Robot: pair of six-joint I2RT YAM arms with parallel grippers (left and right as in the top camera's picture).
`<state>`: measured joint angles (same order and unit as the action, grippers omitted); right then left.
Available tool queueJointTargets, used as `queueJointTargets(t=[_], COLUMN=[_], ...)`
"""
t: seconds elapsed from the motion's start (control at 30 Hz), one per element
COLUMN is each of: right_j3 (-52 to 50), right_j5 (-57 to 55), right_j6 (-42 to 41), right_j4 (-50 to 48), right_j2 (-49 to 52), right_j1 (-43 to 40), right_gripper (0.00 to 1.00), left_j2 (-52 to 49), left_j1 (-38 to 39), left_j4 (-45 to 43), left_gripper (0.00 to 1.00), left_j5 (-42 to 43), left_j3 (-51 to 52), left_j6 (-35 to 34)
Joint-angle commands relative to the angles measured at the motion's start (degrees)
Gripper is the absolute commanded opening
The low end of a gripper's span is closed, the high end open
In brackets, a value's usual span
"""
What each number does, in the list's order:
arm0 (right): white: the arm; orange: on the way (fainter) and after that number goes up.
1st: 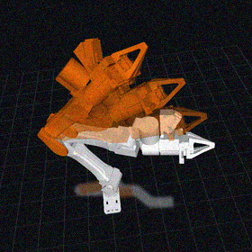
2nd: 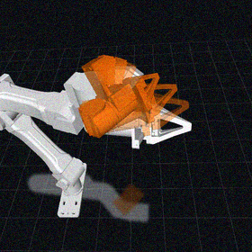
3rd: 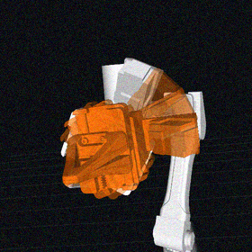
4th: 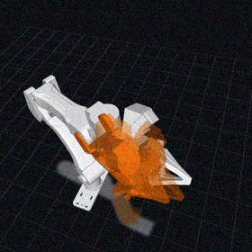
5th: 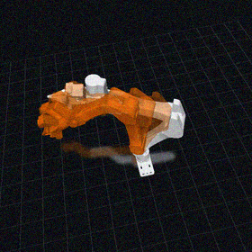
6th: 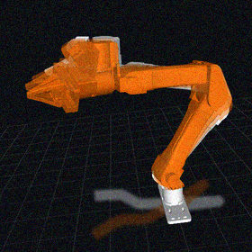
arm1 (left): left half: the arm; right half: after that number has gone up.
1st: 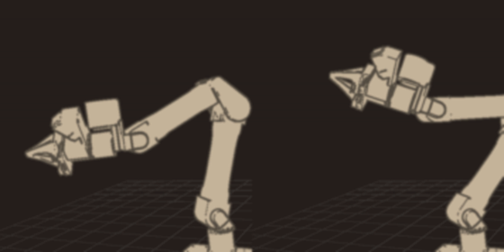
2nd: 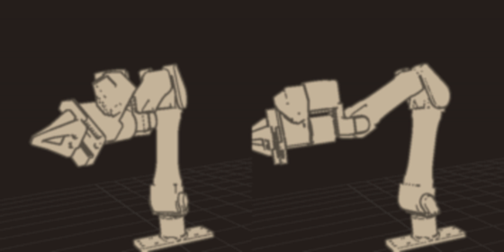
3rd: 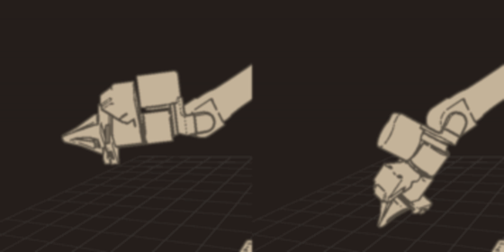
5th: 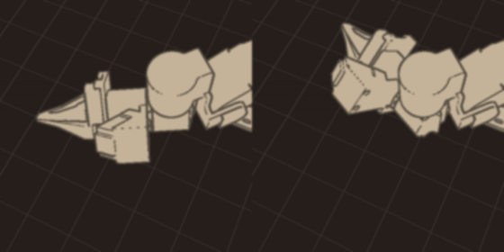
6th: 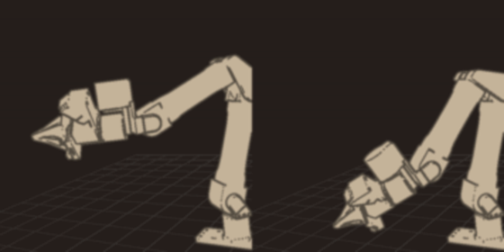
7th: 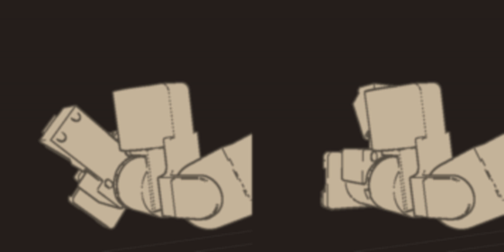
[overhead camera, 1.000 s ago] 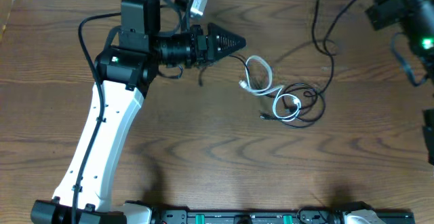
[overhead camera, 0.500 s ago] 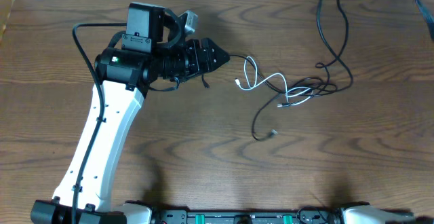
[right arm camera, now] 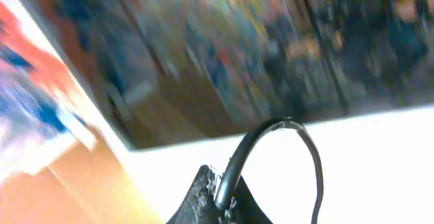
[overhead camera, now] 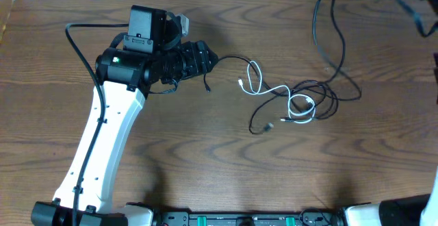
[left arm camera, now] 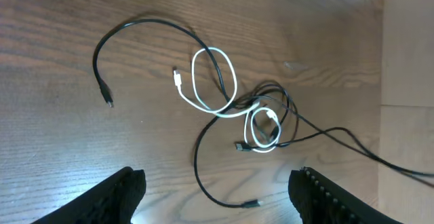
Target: Untangle cables
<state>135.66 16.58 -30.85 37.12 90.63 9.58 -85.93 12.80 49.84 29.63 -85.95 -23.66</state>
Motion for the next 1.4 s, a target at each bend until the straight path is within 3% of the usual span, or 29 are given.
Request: queueJointTargets(t=[0.0,0.23,0.53,0.67,0.83,1.03,1.27,1.37], right_j3=[0.5,0.5,0.5,0.5,0.5,0.5,0.5,0.5], right_j5=[3.7,4.4,19.9,26.4,37.5,43.2,44.7,47.1], right_j6=[5.1,5.2,3.1,4.3,5.0,2.8,-2.1,-3.5], right_j4=[7.9,23.6,21.7,21.5,20.3,21.9,17.6,16.0], right_j2=[2.8,7.1,10.1,10.1,10.1,10.1,10.1,10.1], right_j1=[-0.5,1.3,1.4,2.3,2.5,3.0,4.3,5.1], right_gripper=[0.01,0.01,0.01,0.01,0.01,0.01,0.01,0.01], left_j2=[0.2,0.5,0.4,0.4,0.4,0.4,0.4,0.4], left_j1=[-0.2,-0.2,1.4,1.3,1.4,1.4,3.8,5.9], left_j4=[-1.1,-11.3,-12.7,-12.4,-16.1,-22.2,-22.9,-24.3], left_gripper=[0.74,0.74,0.75,0.75,0.75,0.75,0.75,0.75], left_j5=[3.1,22.9,21.6,18.4,25.2,27.4,28.0,24.8], left_j3=[-0.5,-0.5,-0.5,-0.5,-0.5,-0.5,-0.5,-0.5], left_j6=[1.2,8.3,7.9,2.1,3.5,3.5,4.9,6.2])
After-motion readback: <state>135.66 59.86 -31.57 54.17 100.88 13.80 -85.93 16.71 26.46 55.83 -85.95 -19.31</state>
